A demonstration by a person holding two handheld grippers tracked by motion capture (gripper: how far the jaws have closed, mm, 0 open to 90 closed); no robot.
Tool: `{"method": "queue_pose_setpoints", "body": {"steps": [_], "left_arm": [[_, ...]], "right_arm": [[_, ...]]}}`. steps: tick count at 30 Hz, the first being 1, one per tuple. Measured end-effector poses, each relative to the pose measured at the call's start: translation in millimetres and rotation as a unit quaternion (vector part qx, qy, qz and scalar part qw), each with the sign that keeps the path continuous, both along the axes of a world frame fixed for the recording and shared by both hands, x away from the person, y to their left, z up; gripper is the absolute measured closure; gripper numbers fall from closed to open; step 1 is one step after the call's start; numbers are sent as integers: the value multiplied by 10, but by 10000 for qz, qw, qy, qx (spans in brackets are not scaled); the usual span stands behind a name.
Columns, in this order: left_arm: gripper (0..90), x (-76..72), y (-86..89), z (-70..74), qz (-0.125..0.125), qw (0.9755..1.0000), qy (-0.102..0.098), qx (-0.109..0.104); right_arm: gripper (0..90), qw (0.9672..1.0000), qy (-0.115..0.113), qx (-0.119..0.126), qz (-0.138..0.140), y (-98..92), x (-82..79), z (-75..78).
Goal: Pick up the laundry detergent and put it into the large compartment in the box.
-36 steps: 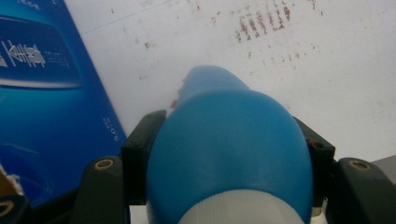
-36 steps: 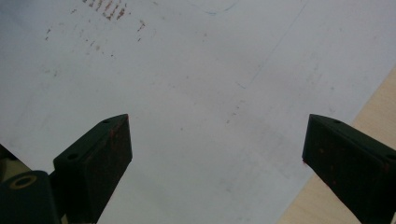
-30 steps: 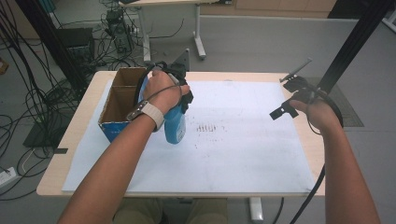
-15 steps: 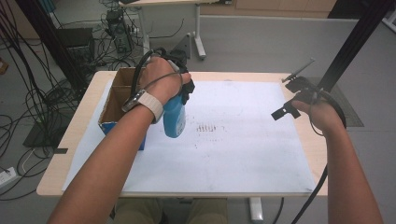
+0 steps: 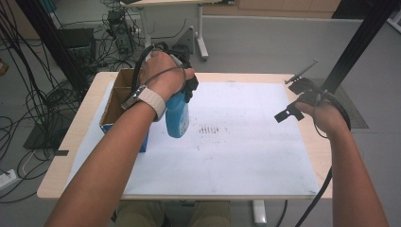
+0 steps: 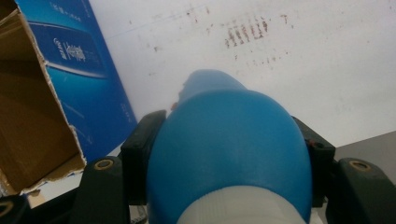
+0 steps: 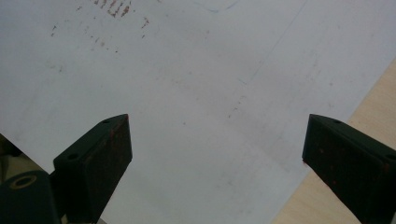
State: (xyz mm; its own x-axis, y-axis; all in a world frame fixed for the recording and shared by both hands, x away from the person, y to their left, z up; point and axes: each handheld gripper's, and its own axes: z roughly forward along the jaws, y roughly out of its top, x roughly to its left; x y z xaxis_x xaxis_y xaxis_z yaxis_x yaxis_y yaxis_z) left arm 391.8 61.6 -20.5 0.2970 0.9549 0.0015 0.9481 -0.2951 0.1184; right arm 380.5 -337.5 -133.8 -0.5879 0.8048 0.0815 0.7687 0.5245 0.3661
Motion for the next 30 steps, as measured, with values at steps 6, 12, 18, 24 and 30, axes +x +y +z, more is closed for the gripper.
{"method": "queue_pose_setpoints", "body": {"steps": [6,12,18,24,30], "left_arm": [[387,-2,26,79,67,10000,-1,-29],[387,-41,47,195,106,9999,-77,-57],[388,-65,38,265,109,9999,-105,-46],[387,-88,43,332,206,9997,-127,-19],[387,-110,85,407,242,9996,-154,-42]], "right_arm": [[82,10000,-9,13,20,-5,-7,0],[82,10000,-22,20,27,-15,-17,8],[81,10000,-43,29,21,-24,-35,26],[81,10000,-52,32,5,-36,-53,34],[82,10000,-72,36,6,-37,-67,49]]}}
